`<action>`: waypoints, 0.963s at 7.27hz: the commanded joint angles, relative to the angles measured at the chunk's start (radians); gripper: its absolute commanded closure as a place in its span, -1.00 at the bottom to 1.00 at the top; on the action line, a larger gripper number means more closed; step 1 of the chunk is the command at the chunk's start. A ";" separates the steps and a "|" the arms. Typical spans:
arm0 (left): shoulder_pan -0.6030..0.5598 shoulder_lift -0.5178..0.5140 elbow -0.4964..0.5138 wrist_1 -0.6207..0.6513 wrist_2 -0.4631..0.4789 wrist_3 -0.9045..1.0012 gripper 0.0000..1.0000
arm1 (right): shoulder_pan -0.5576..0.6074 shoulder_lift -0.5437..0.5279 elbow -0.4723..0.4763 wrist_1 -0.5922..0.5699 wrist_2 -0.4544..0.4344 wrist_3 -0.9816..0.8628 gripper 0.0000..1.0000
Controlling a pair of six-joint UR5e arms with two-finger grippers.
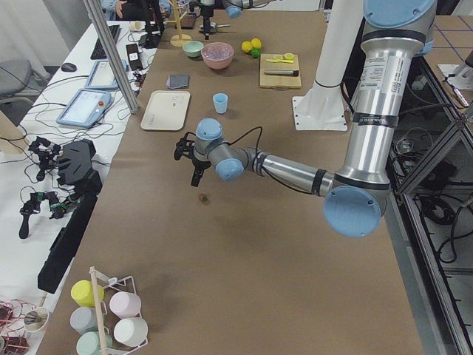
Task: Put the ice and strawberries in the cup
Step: 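Lower the left gripper onto the red strawberry and grasp it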
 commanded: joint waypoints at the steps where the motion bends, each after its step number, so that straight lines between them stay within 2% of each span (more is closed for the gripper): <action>1: 0.017 0.005 0.035 -0.004 0.010 0.029 -0.95 | -0.001 0.001 0.001 0.002 -0.001 0.002 -0.99; 4: 0.031 -0.019 0.124 -0.024 0.030 0.047 -0.95 | -0.009 0.005 0.001 0.002 -0.006 0.002 -0.99; 6: 0.055 -0.024 0.193 -0.101 0.036 0.047 -0.94 | -0.013 0.008 -0.001 0.000 -0.007 0.002 -0.99; 7: 0.057 -0.033 0.201 -0.101 0.036 0.046 -0.81 | -0.015 0.009 -0.001 0.000 -0.007 0.002 -0.99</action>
